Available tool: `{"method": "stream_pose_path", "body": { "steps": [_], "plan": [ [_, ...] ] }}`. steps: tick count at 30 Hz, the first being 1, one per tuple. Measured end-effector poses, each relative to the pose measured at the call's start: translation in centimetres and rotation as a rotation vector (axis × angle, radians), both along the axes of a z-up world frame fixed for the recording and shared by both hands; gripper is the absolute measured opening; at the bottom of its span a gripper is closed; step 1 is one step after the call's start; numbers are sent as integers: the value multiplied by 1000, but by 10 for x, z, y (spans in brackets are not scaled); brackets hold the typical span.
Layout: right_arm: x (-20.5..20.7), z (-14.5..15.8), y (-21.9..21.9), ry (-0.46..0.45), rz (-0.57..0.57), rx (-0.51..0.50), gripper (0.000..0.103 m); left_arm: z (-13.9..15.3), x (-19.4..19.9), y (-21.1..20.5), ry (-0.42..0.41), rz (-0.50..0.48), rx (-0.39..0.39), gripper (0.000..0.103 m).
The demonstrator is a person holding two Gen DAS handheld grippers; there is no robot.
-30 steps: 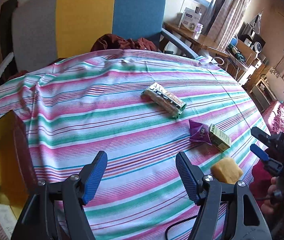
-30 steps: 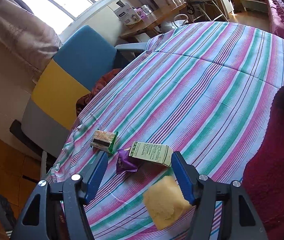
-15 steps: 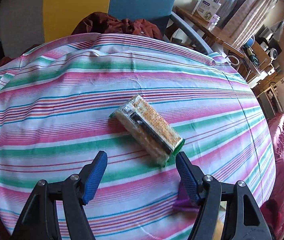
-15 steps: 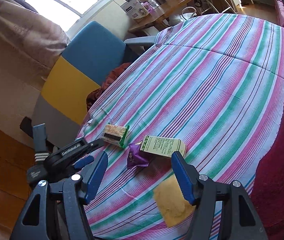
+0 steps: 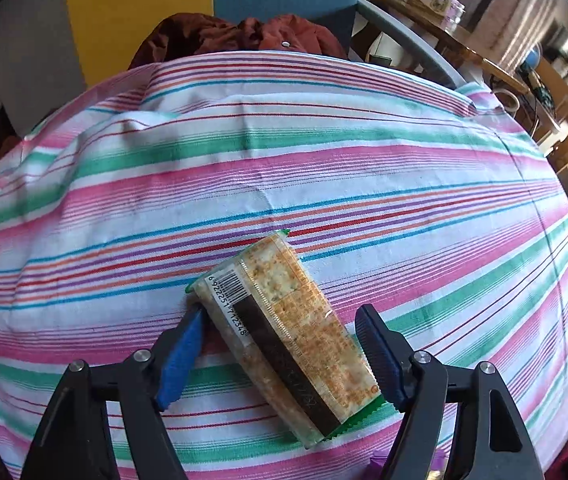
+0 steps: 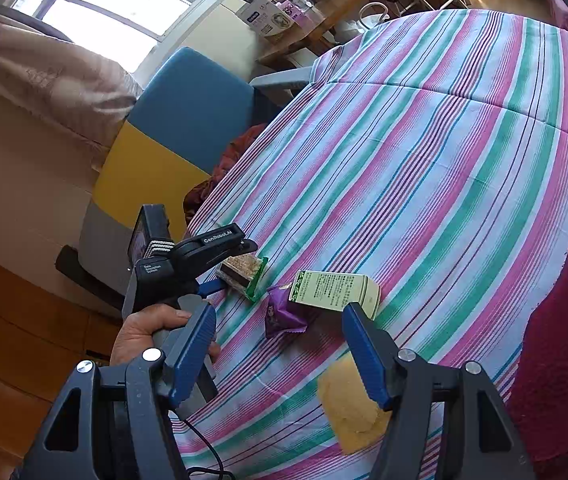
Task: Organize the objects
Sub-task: 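Grasp the cracker packet with the left gripper while the right gripper approaches the yellow sponge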
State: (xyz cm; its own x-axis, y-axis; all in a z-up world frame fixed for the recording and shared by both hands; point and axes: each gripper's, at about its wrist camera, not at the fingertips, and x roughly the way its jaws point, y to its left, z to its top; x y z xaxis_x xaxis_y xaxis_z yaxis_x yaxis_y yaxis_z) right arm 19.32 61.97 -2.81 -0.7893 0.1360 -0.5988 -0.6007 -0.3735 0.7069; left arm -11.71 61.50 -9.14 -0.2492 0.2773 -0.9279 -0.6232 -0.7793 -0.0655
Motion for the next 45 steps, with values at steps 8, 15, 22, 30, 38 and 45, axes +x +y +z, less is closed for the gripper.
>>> {"method": "stream_pose_path", "body": {
  "steps": [8,15,22,30,38,45],
  "plan": [
    [2,-1,3,-14,-15,-12,67,1,24,-52,91,-131,41,48],
    [2,-6,5,-43,-33,-35,67,1,77,-149,177,-215,77,49],
    [-8,-12,4,-155,-19,-35,67,4,106,-232,167,-188,113,49],
    [-15,-22,5,-259,-20,-52,67,1,129,-247,208,-211,139,49],
    [-35,-34,0,-443,46,-29,67,-3,135,-255,259,-233,195,49],
    [-45,-40,-7,-530,102,0,67,-5,135,-257,267,-238,210,49]
  ]
}}
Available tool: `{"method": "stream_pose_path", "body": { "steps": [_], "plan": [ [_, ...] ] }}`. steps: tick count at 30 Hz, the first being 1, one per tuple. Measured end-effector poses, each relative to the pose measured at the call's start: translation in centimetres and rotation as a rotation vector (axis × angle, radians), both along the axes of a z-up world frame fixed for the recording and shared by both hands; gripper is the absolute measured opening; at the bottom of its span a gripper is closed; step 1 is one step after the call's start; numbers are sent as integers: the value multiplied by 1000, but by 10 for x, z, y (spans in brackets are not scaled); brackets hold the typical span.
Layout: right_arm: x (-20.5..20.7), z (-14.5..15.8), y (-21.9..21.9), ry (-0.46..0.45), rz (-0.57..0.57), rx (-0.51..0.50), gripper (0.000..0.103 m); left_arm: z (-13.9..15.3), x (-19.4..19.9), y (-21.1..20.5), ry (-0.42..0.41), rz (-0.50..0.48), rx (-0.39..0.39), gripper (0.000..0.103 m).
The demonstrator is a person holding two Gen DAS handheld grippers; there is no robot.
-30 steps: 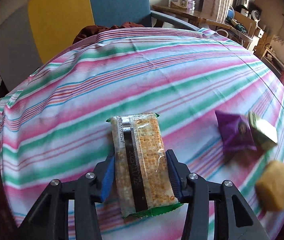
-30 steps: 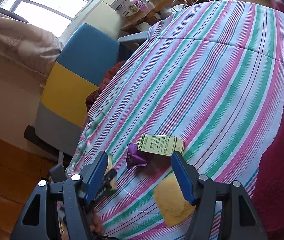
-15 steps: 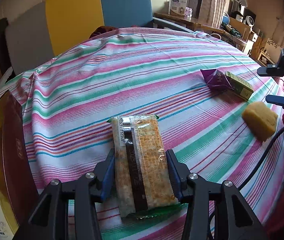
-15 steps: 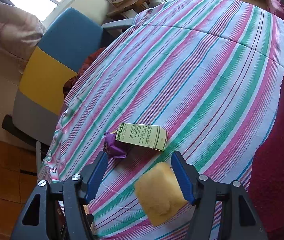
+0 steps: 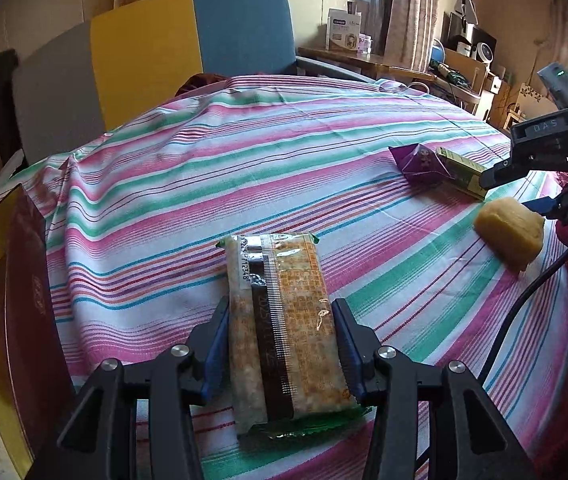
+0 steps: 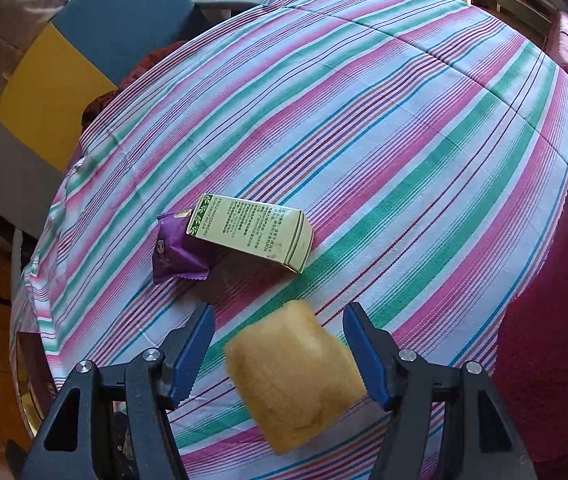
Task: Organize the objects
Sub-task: 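Grasp the cracker packet with the left gripper while the right gripper approaches the yellow sponge, then grasp the yellow sponge with the right gripper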
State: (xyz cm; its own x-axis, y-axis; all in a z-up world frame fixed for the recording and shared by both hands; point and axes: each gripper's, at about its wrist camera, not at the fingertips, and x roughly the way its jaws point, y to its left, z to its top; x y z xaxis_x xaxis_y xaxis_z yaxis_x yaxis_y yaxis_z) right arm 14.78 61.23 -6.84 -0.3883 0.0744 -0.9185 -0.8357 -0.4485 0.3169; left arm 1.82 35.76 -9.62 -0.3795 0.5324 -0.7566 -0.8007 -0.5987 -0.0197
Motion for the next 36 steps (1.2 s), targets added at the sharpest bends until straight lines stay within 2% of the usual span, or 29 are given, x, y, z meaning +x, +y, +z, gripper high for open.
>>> {"method": "stream_pose_path", "body": {
  "steps": [3,6,9,12,16,19,20,21,22,23,29,33,36],
  "plan": [
    [-4,-5,-2,-26,36,-19,69,-1,0,-1,-2,0,5,49],
    [-7,-7,-6,-39,69,-21,79,-1,0,-1,-3,-1,8,49],
    [-10,-9,-8,-75,100,-23,80,-2,-1,-1,-5,-1,11,49],
    [-24,-7,-15,-179,225,4,80,-2,-1,-1,-2,0,9,50],
    [-34,2,-32,-258,386,51,81,-2,-1,-1,-5,-1,12,50],
    [-38,-8,-47,-370,493,87,81,-2,-2,-2,-5,-1,13,50],
    [-38,-13,-51,-395,512,106,76,-2,-2,-2,-8,-1,15,50],
    [-38,-15,-55,-407,522,133,53,-2,-2,-3,-10,-2,17,50],
    [-38,-15,-57,-410,523,151,55,-2,-2,-3,-12,-2,19,50],
    [-39,-12,-59,-394,520,157,54,-2,-2,-3,-13,-2,20,50],
    [-61,2,-81,-130,547,127,54,-2,-2,-2,-14,-2,21,50],
    [-77,-8,-92,-107,541,150,54,-2,-2,-2,-17,-3,24,50],
    [-79,-8,-80,-110,554,169,54,-2,-2,-2,-11,-3,20,50]
  ]
}}
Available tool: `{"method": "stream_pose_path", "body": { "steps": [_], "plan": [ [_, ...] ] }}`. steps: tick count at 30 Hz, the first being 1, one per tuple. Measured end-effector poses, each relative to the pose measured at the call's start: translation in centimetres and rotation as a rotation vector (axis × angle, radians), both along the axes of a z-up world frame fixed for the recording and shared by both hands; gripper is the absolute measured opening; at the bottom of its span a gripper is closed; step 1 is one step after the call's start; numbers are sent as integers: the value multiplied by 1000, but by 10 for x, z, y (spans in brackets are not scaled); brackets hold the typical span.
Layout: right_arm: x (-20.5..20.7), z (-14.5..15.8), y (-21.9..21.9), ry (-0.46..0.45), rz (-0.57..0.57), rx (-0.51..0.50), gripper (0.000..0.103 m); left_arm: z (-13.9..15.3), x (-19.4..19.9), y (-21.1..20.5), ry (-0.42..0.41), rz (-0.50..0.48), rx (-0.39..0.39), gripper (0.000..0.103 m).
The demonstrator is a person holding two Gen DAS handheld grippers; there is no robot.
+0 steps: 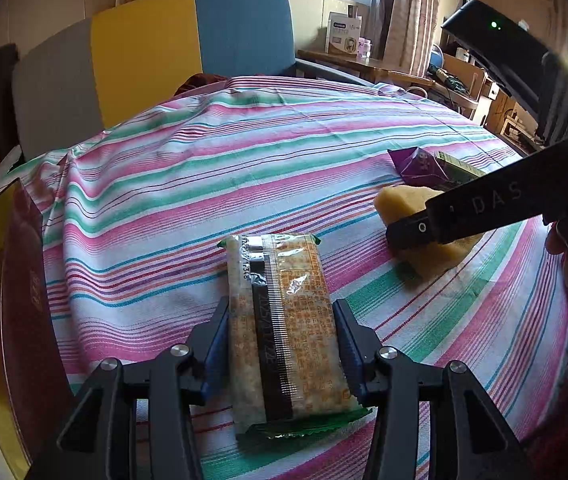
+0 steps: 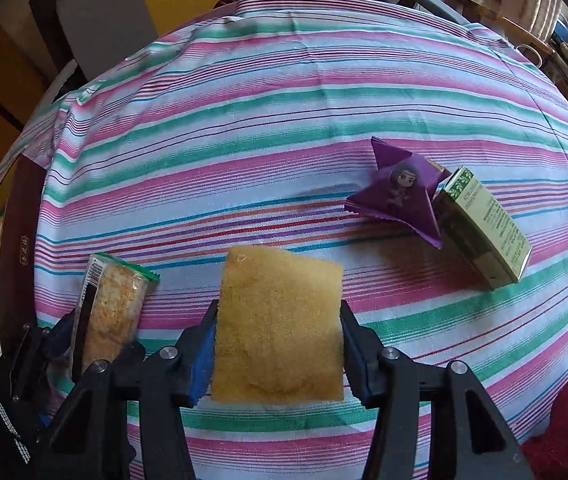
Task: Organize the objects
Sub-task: 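Grasp the yellow sponge with the right gripper, then carry the cracker packet into the gold tray and open the left gripper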
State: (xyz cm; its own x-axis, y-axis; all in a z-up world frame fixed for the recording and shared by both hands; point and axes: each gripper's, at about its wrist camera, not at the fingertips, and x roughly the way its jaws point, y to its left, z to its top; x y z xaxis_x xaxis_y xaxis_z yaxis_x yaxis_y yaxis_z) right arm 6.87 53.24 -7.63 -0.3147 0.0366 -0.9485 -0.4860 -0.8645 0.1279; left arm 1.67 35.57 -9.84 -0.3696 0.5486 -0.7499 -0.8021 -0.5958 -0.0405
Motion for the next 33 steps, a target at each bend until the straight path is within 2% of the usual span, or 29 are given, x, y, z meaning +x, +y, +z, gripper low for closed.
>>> {"method": "stream_pose_path", "body": {
  "steps": [6,15,18,20,25,33],
  "plan": [
    [-1,-4,-5,-23,35,38,55,0,3,1,16,2,-9,50],
    [6,-4,0,-9,39,13,57,4,7,3,28,21,-41,48],
    [4,-5,-1,-9,46,23,57,8,8,0,-5,35,-49,48],
    [6,-5,-1,-11,57,37,57,18,11,-5,-14,39,-26,48],
    [6,-4,-2,-13,72,65,57,57,17,-24,30,64,41,48],
    [-10,-9,-11,-11,91,102,57,98,6,-71,93,174,91,48]
  ]
}}
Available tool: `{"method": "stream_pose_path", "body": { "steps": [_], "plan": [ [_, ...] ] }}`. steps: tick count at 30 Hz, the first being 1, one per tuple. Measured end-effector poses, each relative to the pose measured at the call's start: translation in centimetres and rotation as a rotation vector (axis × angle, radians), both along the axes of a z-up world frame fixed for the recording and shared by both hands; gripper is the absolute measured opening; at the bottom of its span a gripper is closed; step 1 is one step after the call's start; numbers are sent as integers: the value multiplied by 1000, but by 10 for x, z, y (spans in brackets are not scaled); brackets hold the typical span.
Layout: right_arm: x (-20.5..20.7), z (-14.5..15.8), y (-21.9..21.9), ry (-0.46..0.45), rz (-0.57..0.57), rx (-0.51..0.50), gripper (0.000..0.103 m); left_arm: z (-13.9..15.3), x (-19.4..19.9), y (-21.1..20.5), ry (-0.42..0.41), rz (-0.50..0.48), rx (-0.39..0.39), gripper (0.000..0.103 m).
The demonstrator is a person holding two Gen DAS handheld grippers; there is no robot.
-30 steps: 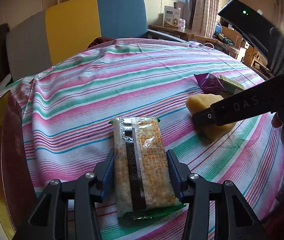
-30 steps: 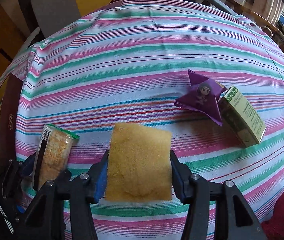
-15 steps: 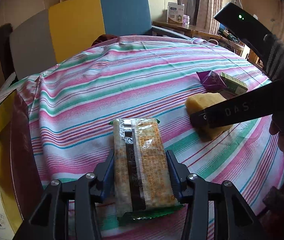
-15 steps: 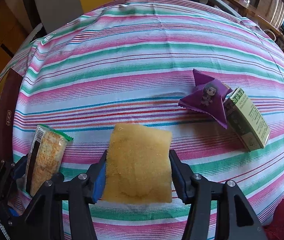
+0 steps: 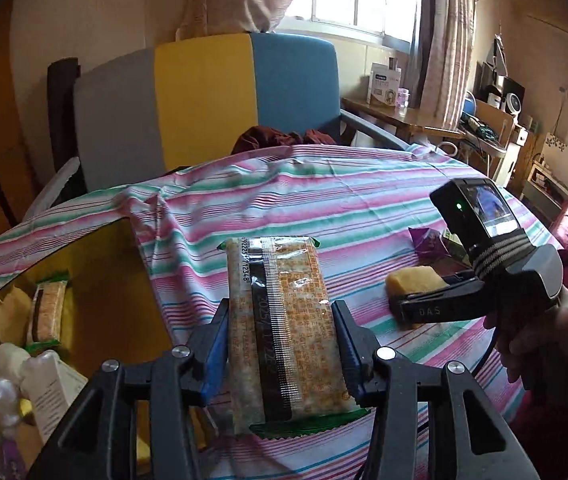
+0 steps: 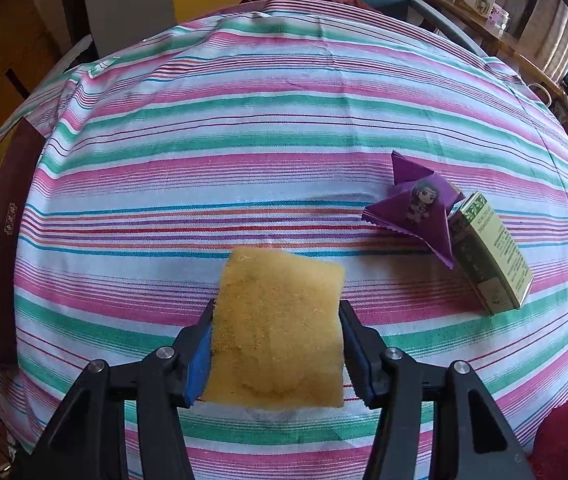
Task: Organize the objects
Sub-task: 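Carry the cracker packet into the gold tray and open the left gripper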
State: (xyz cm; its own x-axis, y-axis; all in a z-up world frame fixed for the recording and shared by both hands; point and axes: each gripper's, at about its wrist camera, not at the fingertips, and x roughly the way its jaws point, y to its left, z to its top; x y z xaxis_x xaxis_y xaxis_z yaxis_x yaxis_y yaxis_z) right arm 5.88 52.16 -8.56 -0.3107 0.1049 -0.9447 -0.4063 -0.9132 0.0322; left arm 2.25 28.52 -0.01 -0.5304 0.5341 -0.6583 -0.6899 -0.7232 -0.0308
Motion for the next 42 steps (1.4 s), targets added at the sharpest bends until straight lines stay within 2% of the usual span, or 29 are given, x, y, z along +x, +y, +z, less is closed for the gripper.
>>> {"method": "stream_pose_path", "body": {
  "steps": [9,12,24,27,35,37,39,42],
  "plan": [
    [14,3,0,0,14,34,57,16,-20,-54,22,129,21,49],
    [4,-2,-7,-1,17,42,57,16,-25,-68,19,169,23,49],
    [1,-5,-14,-4,27,59,57,7,-42,-97,-17,246,14,49],
    [0,-4,-16,-7,32,69,57,2,-52,-101,-77,242,25,49],
    [-3,-5,-17,-11,42,74,57,-13,-138,-141,-456,295,172,48],
    [-3,-5,-17,-12,43,71,57,-13,-156,-144,-475,330,173,48],
    [-5,-6,-15,-12,46,70,57,-15,-170,-138,-462,321,142,49],
    [-5,-6,-14,-12,46,69,57,-26,-192,-126,-496,336,106,48]
  ]
}}
